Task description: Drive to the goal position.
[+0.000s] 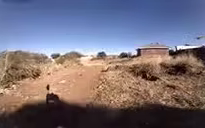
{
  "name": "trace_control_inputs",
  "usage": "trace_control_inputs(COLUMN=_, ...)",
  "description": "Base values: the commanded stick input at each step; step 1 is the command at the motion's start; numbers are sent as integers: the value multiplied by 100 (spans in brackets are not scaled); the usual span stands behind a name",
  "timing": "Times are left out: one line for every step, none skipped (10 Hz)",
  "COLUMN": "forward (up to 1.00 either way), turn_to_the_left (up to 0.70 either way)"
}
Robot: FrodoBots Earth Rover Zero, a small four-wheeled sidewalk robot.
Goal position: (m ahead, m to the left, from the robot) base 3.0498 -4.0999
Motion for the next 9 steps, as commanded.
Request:
trace_control_inputs(forward=50, turn_to_the_left=0)
trace_control_inputs(forward=50, turn_to_the_left=29)
trace_control_inputs(forward=50, turn_to_the_left=50)
trace_control_inputs(forward=50, turn_to_the_left=39)
trace_control_inputs(forward=50, turn_to_the_left=16)
trace_control_inputs(forward=50, turn_to_the_left=0)
trace_control_inputs(forward=50, turn_to_the_left=0)
trace_control_inputs(forward=50, turn_to_the_left=0)
trace_control_inputs(forward=50, turn_to_the_left=0)
